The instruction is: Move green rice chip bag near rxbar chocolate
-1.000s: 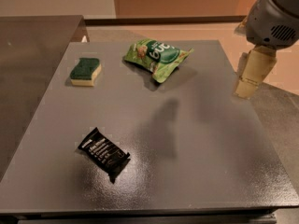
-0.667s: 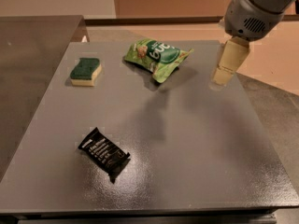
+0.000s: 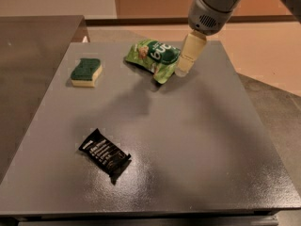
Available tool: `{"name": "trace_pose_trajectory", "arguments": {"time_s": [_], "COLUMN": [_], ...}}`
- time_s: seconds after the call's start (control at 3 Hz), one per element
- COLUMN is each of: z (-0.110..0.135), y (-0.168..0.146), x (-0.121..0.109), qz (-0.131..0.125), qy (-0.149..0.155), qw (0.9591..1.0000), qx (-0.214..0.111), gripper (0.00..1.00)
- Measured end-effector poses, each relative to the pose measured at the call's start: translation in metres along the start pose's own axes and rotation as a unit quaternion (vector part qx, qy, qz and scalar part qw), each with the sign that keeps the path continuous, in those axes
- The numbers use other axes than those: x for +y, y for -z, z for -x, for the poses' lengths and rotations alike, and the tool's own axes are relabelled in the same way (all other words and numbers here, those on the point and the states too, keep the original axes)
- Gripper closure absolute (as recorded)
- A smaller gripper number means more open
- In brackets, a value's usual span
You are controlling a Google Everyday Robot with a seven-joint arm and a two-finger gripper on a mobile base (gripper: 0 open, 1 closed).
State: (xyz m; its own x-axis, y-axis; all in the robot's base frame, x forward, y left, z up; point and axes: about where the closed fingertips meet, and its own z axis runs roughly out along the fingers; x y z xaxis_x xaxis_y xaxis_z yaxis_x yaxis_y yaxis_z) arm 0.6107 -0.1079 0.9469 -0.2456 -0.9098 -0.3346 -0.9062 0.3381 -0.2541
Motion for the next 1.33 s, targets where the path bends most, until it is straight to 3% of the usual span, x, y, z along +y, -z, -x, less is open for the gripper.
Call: {"name": "trace_pose_trajectory", "arguments": {"time_s": [0.67, 1.33], "z": [0.029, 0.040], "y": [-0.057, -0.092], "x": [-0.029, -0.034], "qz": [0.019, 0.051], "qy": [-0.059, -0.104], "qw": [0.9977, 0.9919], "qx": [0.026, 0.053], "gripper": [0.00, 0.00]}}
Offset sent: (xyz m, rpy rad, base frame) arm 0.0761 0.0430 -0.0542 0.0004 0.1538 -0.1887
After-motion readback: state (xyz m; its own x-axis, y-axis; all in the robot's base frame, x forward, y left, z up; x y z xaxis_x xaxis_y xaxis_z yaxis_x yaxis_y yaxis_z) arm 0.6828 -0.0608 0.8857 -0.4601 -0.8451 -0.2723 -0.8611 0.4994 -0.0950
